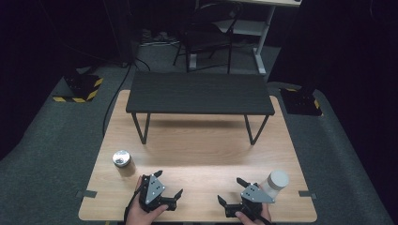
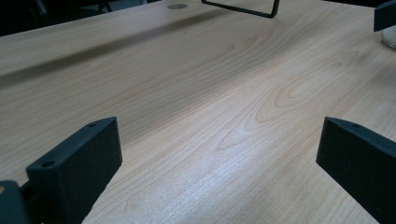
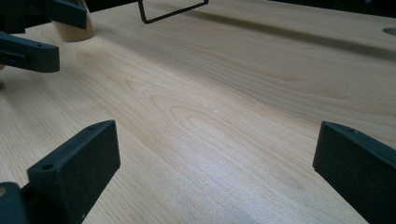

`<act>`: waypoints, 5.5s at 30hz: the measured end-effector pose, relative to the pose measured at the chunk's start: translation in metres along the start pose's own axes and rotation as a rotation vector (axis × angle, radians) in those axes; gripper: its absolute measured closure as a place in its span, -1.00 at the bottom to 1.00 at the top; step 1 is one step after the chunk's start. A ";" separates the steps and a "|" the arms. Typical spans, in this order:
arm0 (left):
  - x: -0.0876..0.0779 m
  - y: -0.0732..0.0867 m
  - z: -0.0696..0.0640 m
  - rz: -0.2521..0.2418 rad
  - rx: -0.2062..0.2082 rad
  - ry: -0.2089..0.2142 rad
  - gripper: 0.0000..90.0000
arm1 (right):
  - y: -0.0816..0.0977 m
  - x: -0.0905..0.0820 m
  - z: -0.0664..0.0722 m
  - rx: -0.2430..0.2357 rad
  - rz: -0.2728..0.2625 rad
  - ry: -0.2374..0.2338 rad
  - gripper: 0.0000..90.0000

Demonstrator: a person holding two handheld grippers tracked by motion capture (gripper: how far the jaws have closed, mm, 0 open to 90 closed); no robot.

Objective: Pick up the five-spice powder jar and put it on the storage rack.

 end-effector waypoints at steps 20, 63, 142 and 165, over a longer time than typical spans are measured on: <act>0.000 0.000 0.001 0.003 -0.017 0.001 -0.99 | 0.003 -0.003 -0.004 0.004 -0.022 -0.020 -1.00; -0.043 0.009 0.047 -0.185 -0.194 -0.222 -0.99 | 0.004 -0.003 -0.005 0.003 -0.026 -0.027 -1.00; -0.035 0.015 0.059 -0.147 -0.258 -0.328 -0.23 | 0.009 -0.007 -0.004 -0.001 -0.054 -0.036 -1.00; -0.023 -0.030 0.034 -0.198 -0.247 -0.294 -0.23 | 0.007 -0.006 -0.007 -0.009 -0.036 -0.059 -1.00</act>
Point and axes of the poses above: each handheld gripper's, and its own axes: x roughly forward along the jaws, y roughly out of its underside, z roughly to its left, the point moved 2 cm from there along x, roughly forward along the jaws, and after that the axes turned 11 degrees about -y, right-handed, at the moved point
